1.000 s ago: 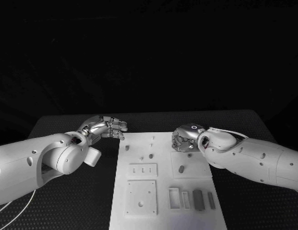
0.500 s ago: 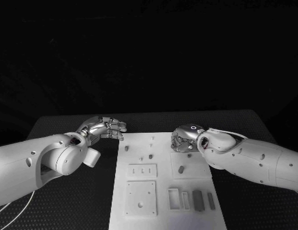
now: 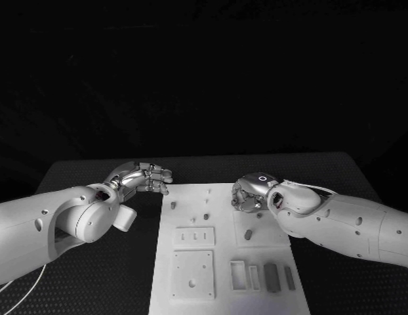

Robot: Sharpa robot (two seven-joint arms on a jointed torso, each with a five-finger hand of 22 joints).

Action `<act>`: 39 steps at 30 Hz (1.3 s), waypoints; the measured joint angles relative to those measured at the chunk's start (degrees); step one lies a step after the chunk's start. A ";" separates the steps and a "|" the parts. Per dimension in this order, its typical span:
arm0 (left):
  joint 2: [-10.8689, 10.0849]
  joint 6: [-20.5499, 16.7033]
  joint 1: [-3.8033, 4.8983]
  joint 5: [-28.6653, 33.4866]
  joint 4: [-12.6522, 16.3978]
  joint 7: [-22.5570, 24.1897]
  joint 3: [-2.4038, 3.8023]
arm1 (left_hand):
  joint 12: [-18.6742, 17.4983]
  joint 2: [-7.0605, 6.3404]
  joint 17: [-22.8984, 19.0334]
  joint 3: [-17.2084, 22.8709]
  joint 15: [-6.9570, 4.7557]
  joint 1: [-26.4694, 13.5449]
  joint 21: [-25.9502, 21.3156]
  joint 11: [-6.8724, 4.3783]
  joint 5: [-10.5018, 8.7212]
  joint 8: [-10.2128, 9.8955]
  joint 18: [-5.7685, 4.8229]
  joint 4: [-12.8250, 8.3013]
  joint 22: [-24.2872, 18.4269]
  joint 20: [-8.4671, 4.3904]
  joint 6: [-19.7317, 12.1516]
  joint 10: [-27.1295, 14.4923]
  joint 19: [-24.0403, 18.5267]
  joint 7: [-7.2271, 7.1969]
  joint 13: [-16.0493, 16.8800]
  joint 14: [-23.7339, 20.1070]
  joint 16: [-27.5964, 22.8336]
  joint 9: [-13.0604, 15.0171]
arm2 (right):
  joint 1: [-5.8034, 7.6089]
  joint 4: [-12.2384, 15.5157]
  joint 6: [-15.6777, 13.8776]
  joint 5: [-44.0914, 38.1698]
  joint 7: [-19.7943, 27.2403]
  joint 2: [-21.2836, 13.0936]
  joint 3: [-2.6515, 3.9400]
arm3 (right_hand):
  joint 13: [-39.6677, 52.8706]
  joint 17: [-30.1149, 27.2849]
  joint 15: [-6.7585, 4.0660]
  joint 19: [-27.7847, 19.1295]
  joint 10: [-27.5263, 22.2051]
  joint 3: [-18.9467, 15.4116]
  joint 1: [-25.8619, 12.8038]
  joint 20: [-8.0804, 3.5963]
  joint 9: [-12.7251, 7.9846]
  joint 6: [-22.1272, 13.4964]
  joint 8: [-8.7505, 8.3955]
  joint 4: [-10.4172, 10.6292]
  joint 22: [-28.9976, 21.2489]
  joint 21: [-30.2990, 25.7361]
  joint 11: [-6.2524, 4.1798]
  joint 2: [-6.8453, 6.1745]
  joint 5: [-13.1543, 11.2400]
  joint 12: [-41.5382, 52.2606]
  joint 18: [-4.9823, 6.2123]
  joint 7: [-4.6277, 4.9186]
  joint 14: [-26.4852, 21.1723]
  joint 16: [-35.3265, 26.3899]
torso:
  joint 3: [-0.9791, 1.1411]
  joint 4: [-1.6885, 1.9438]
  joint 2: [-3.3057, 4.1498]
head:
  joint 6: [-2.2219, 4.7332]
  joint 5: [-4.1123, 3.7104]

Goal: Assemble the parts on the task board

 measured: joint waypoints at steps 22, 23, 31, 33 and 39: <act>0.22 0.00 0.01 -0.02 -0.57 0.00 0.00 | 0.01 0.00 0.18 0.00 0.00 0.00 0.00 0.00 0.00 -0.22 0.45 0.00 0.00 -0.20 0.00 0.00 0.22 0.00 0.00 0.00 -0.22 -0.10 | 0.86 -2.03 -6.31 -5.50 -5.97 6.68 0.05 | -0.32 0.34 -0.18 0.32 0.43 0.08 -0.30 -0.30 0.41 0.41 -0.04 0.70 0.00 0.37 -0.40 -0.30 0.00 -0.02 -0.04 -0.05 0.22 0.30 | 0.06 0.08 0.16 | 1.01 0.50; 0.28 0.00 0.01 -0.02 -0.59 0.00 0.00 | 0.01 0.00 0.18 0.00 0.00 0.00 0.00 0.00 0.00 -0.22 0.45 0.00 0.00 -0.20 0.00 0.00 0.22 0.00 -0.01 0.00 -0.22 -0.10 | 0.86 -2.39 -6.55 -5.84 -6.24 7.15 0.05 | -0.36 0.34 -0.18 0.32 0.43 0.08 -0.29 -0.30 0.41 0.42 -0.04 0.70 0.00 0.37 -0.40 -0.30 0.00 -0.02 -0.04 -0.05 0.22 0.30 | 0.06 0.08 0.16 | 1.05 0.54; 0.73 0.03 0.01 -0.02 -0.91 0.00 0.01 | -0.25 0.00 0.24 0.00 0.00 0.00 -0.22 0.00 0.00 -0.22 0.44 0.00 0.00 -0.20 0.00 0.00 0.22 0.00 -0.04 0.00 -0.22 -0.10 | 0.77 -4.25 -7.58 -7.98 -8.01 9.95 0.05 | -0.44 0.41 -0.10 0.53 0.61 0.08 -0.29 -0.48 0.53 0.47 -0.05 0.70 0.00 0.37 -0.40 -0.31 0.00 -0.02 -0.10 0.00 0.30 0.54 | 0.07 0.13 0.21 | 1.19 0.71; 0.83 0.04 0.01 -0.02 -0.90 0.00 0.01 | -0.25 0.00 0.24 0.00 0.00 0.00 -0.22 0.00 0.00 -0.22 0.43 0.00 0.00 -0.20 0.00 0.00 0.22 0.00 -0.04 0.00 -0.22 -0.10 | 0.68 -4.50 -7.70 -8.39 -8.30 10.33 0.04 | -0.44 0.40 -0.10 0.54 0.61 0.08 -0.29 -0.49 0.55 0.49 -0.06 0.70 0.00 0.37 -0.40 -0.31 0.00 -0.02 -0.22 0.02 0.31 0.54 | 0.07 0.15 0.22 | 1.22 0.73; 0.71 0.05 0.07 -0.02 -0.71 0.00 0.03 | -0.25 0.00 0.30 0.00 0.00 0.00 -0.22 0.00 0.00 -0.22 0.41 0.00 0.00 -0.20 0.00 0.00 0.22 0.00 -0.04 0.00 -0.22 -0.10 | 0.64 -5.45 -7.86 -9.20 -8.93 11.23 0.02 | -0.49 0.40 -0.10 0.54 0.62 0.25 -0.29 -0.48 0.55 0.50 -0.11 0.53 0.00 0.37 -0.40 -0.31 0.00 -0.02 -0.34 0.02 0.31 0.54 | 0.07 0.15 0.30 | 1.31 0.91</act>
